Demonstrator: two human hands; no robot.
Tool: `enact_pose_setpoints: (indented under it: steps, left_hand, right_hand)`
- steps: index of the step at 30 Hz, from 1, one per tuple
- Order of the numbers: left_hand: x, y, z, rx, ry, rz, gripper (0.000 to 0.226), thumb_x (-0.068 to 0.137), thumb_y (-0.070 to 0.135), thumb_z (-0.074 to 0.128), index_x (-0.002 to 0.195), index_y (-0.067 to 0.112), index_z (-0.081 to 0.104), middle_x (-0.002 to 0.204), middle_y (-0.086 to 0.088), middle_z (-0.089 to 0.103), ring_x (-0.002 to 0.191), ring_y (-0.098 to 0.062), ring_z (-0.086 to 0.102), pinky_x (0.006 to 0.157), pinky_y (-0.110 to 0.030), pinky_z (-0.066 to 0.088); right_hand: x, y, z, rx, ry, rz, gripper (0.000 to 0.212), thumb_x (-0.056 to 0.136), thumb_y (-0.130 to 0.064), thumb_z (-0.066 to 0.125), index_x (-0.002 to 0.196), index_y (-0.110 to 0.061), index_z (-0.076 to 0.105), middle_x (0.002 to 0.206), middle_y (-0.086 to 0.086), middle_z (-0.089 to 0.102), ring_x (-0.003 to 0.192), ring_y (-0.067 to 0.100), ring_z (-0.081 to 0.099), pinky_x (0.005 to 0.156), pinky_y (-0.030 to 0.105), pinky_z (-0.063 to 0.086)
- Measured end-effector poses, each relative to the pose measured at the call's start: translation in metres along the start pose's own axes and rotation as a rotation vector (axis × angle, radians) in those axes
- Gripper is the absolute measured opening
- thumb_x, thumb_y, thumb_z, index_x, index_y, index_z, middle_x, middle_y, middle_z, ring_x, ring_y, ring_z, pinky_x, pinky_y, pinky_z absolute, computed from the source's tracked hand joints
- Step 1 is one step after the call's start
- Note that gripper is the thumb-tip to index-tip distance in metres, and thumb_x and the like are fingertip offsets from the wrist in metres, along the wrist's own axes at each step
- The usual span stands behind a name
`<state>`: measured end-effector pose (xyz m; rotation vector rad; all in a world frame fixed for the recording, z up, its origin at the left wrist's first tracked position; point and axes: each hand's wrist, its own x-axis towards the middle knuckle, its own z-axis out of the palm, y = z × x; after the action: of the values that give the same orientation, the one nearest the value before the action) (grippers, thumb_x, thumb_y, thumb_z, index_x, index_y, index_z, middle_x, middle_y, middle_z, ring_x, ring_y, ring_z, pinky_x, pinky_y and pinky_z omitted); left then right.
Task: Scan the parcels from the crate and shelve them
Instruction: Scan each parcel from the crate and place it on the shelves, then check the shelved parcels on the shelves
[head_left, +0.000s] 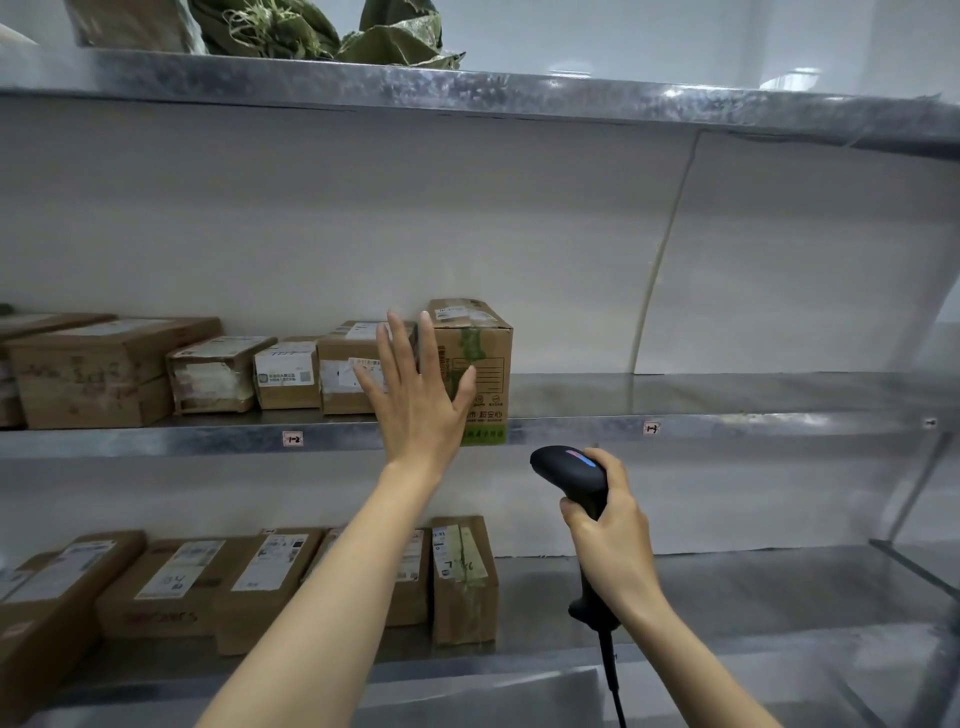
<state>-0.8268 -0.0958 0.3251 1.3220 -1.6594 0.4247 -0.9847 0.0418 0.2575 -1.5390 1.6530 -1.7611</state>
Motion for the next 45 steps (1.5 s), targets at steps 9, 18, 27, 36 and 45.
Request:
enact_pose_setpoints:
  steps: [9,18,27,36,45]
  left_hand:
    - [-0.028,-0.031,-0.036,0.076,-0.049,-0.003,0.077,0.092,0.065,0.017,0.151,0.024,-0.011,0.16,-0.008,-0.015,0.147,-0.024,-0.007,0.112,-0.054,-0.009]
    - [-0.083,-0.093,-0.087,0.138,-0.209,-0.077,0.08,0.088,0.069,0.013,0.149,0.026,-0.018,0.157,-0.004,-0.024,0.146,-0.018,-0.015,0.114,-0.052,-0.01]
    - [-0.132,-0.187,-0.138,0.178,-0.29,-0.146,0.08,0.089,0.069,0.012,0.149,0.025,-0.017,0.158,-0.005,-0.021,0.147,-0.019,-0.013,0.114,-0.053,-0.007]
    - [-0.17,-0.304,-0.195,0.158,-0.393,-0.1,0.079,0.091,0.069,0.015,0.151,0.025,-0.013,0.159,-0.006,-0.017,0.147,-0.02,-0.01,0.115,-0.053,-0.006]
    - [-0.219,-0.372,-0.212,0.12,-0.516,-0.122,0.081,0.09,0.069,0.015,0.153,0.022,-0.004,0.16,-0.008,-0.01,0.147,-0.021,-0.008,0.115,-0.053,-0.004]
  right_hand:
    - [-0.019,-0.01,0.001,0.009,-0.048,-0.028,0.048,0.087,-0.004,0.058,0.121,-0.036,0.045,0.102,-0.002,0.061,0.081,0.014,0.059,0.062,0.015,0.042]
    - [-0.052,-0.025,0.024,0.002,-0.133,-0.032,0.049,0.088,-0.002,0.055,0.124,-0.032,0.043,0.102,-0.004,0.057,0.079,0.001,0.056,0.055,0.006,0.039]
    - [-0.095,-0.057,0.071,-0.034,-0.103,-0.025,0.051,0.087,-0.001,0.053,0.125,-0.033,0.041,0.104,0.001,0.057,0.07,0.004,0.057,0.049,0.007,0.04]
    - [-0.163,-0.096,0.146,-0.051,0.031,-0.019,0.044,0.089,-0.004,0.054,0.124,-0.028,0.042,0.101,-0.002,0.056,0.083,0.018,0.056,0.069,0.027,0.043]
    - [-0.223,-0.097,0.191,-0.128,0.108,0.077,0.05,0.085,0.0,0.052,0.127,-0.026,0.045,0.109,0.006,0.059,0.089,0.02,0.054,0.068,0.012,0.038]
